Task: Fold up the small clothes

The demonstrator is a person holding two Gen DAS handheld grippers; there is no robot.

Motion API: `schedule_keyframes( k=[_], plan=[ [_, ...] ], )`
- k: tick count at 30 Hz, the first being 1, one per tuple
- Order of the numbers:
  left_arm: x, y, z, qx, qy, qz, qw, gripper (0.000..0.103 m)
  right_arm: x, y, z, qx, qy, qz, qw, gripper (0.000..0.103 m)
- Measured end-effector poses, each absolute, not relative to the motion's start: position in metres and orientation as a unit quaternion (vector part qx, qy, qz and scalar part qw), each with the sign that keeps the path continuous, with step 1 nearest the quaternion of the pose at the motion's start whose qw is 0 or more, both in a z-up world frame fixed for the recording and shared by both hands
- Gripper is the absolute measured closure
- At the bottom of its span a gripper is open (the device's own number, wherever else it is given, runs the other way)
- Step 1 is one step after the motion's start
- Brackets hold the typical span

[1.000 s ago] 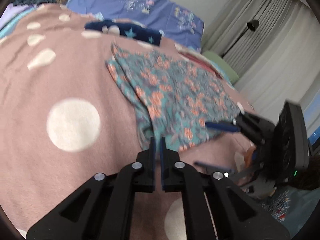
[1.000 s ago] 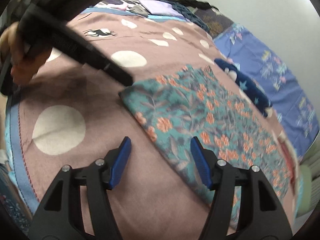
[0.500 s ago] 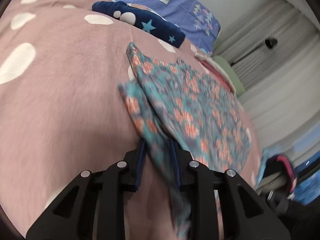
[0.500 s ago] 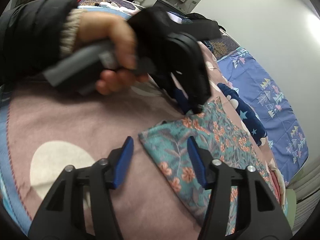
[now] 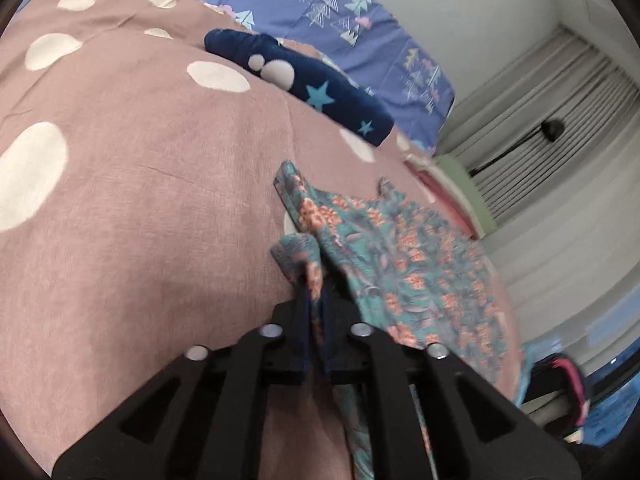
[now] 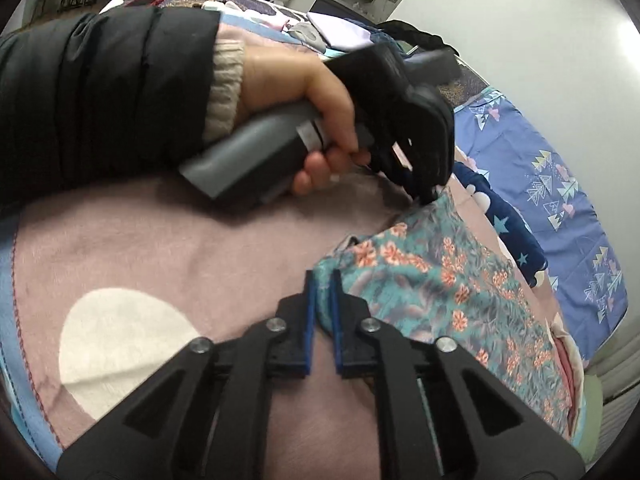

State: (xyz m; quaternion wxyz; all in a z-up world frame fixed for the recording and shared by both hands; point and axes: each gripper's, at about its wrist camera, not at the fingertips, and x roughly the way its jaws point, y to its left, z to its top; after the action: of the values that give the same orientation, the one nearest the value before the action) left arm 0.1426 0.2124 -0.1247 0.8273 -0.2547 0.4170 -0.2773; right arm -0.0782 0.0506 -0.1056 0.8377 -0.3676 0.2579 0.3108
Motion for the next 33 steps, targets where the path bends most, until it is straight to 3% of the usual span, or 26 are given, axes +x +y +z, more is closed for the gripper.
schedule_keyframes(
  k=[1, 3, 5, 7, 11, 13, 14, 15, 16, 22, 23, 25, 26, 27, 30, 33],
  plan=[
    [0.139, 0.217, -0.12, -0.252, 0.413, -0.273, 0.831, 0.065, -0.081, 0.05, -0.104, -0.367, 0.253, 0.314, 0.838, 0.085],
    [0.133, 0.222, -0.111, -0.246, 0.405, -0.278, 0.835, 0.052, -0.087, 0.047, -0.101, -0.37, 0.236, 0.31, 0.844, 0.063],
    [0.131, 0.224, -0.11, -0.253, 0.407, -0.292, 0.828, 0.04, -0.09, 0.044, -0.097, -0.372, 0.221, 0.301, 0.85, 0.059],
    [0.134, 0.22, -0.115, -0.264, 0.422, -0.309, 0.81, 0.034, -0.09, 0.041, -0.096, -0.367, 0.224, 0.294, 0.854, 0.056],
    [0.147, 0.202, -0.119, -0.255, 0.42, -0.305, 0.816, 0.034, -0.082, 0.04, -0.104, -0.365, 0.25, 0.286, 0.85, 0.056],
    [0.16, 0.193, -0.119, -0.263, 0.424, -0.301, 0.813, 0.064, -0.077, 0.046, -0.11, -0.376, 0.249, 0.275, 0.849, 0.061],
    [0.167, 0.19, -0.119, -0.263, 0.43, -0.292, 0.813, 0.1, -0.075, 0.049, -0.112, -0.381, 0.243, 0.272, 0.85, 0.074],
    [0.171, 0.189, -0.119, -0.264, 0.431, -0.287, 0.814, 0.098, -0.072, 0.052, -0.114, -0.386, 0.241, 0.265, 0.85, 0.092],
    [0.173, 0.189, -0.115, -0.265, 0.419, -0.285, 0.82, 0.098, -0.065, 0.055, -0.113, -0.385, 0.245, 0.254, 0.853, 0.096],
    [0.175, 0.207, -0.119, -0.252, 0.405, -0.253, 0.842, 0.098, -0.066, 0.047, -0.103, -0.361, 0.242, 0.266, 0.86, 0.092],
    [0.176, 0.211, -0.123, -0.26, 0.409, -0.253, 0.838, 0.096, -0.068, 0.046, -0.108, -0.371, 0.245, 0.266, 0.855, 0.09],
    [0.171, 0.221, -0.129, -0.282, 0.418, -0.257, 0.825, 0.091, -0.076, 0.041, -0.114, -0.387, 0.238, 0.261, 0.852, 0.075],
    [0.166, 0.223, -0.129, -0.282, 0.418, -0.263, 0.823, 0.084, -0.079, 0.039, -0.114, -0.39, 0.232, 0.26, 0.852, 0.061],
    [0.162, 0.223, -0.127, -0.279, 0.417, -0.271, 0.822, 0.074, -0.082, 0.037, -0.114, -0.393, 0.225, 0.258, 0.853, 0.058],
    [0.151, 0.216, -0.124, -0.268, 0.415, -0.297, 0.817, 0.056, -0.081, 0.036, -0.115, -0.395, 0.227, 0.252, 0.854, 0.057],
    [0.145, 0.198, -0.12, -0.23, 0.419, -0.308, 0.823, 0.047, -0.075, 0.041, -0.117, -0.387, 0.241, 0.241, 0.857, 0.058]
  ],
)
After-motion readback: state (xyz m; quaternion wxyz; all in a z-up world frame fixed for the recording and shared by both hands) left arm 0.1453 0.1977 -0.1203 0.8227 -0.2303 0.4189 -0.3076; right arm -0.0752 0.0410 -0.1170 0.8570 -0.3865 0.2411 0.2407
